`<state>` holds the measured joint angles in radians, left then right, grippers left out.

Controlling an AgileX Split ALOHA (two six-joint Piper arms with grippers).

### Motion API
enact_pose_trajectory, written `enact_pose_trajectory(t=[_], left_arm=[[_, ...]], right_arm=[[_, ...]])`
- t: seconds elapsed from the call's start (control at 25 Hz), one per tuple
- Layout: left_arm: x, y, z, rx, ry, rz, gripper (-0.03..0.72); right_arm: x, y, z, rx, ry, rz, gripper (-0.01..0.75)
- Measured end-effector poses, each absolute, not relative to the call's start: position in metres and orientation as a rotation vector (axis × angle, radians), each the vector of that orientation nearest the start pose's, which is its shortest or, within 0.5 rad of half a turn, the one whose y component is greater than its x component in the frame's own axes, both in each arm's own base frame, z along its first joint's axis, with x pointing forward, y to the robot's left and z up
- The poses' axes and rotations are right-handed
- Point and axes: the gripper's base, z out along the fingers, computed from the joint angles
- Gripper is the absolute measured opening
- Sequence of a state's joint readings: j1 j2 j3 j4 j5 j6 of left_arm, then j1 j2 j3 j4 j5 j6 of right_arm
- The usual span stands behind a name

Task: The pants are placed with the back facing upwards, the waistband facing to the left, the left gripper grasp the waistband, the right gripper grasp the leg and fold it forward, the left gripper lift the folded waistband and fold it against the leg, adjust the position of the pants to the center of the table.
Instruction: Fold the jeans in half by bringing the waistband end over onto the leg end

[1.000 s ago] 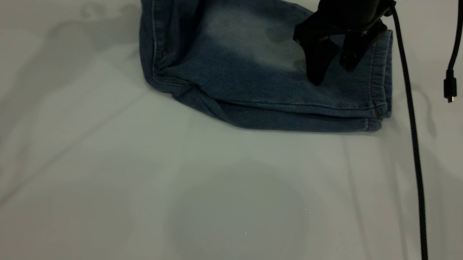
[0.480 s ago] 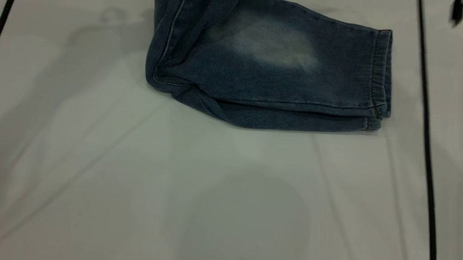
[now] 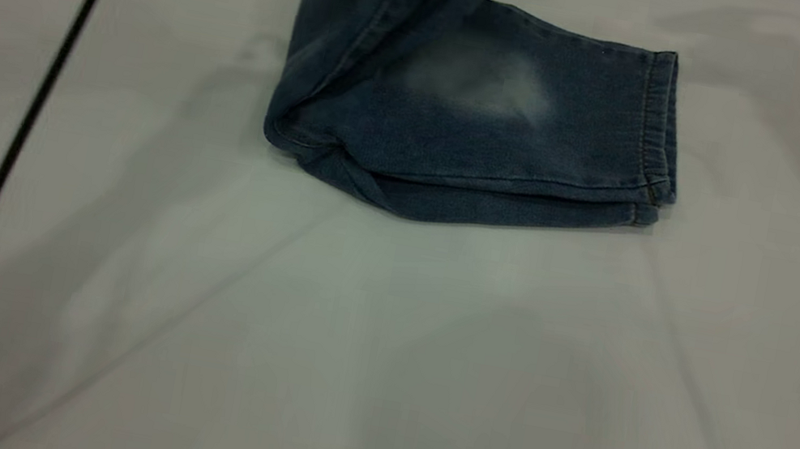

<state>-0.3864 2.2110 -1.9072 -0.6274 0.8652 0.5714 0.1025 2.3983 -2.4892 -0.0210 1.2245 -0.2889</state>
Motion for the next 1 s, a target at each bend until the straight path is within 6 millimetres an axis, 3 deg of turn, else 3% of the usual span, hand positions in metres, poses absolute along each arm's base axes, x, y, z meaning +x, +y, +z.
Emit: enact_pose_trajectory(t=[0.28,0.56,0.72,0.84,1.0], left_arm=[[0.423,-0.269,0.223,0.912,2.346,-0.71,0.051],[0.415,-0.301,0.174,0.969,2.399,-0.717,0.051],[0.414,-0.306,0.163,0.977,2.407,-0.71,0.063],[0.416,-0.309,0.165,0.954,2.371,-0.695,0.131],[0.419,-0.31,0.168,0.939,2.323,-0.674,0.313]], right_arm=[[0.516,0.025,0.293,-0.416,2.541,-0.024,0.459],[0.516,0.024,0.294,-0.414,2.539,-0.025,0.459],[0.516,0.024,0.294,-0.414,2.539,-0.024,0.459],[0.516,0.025,0.294,-0.414,2.538,-0.017,0.459],[0.515,0.026,0.294,-0.412,2.536,0.006,0.459]])
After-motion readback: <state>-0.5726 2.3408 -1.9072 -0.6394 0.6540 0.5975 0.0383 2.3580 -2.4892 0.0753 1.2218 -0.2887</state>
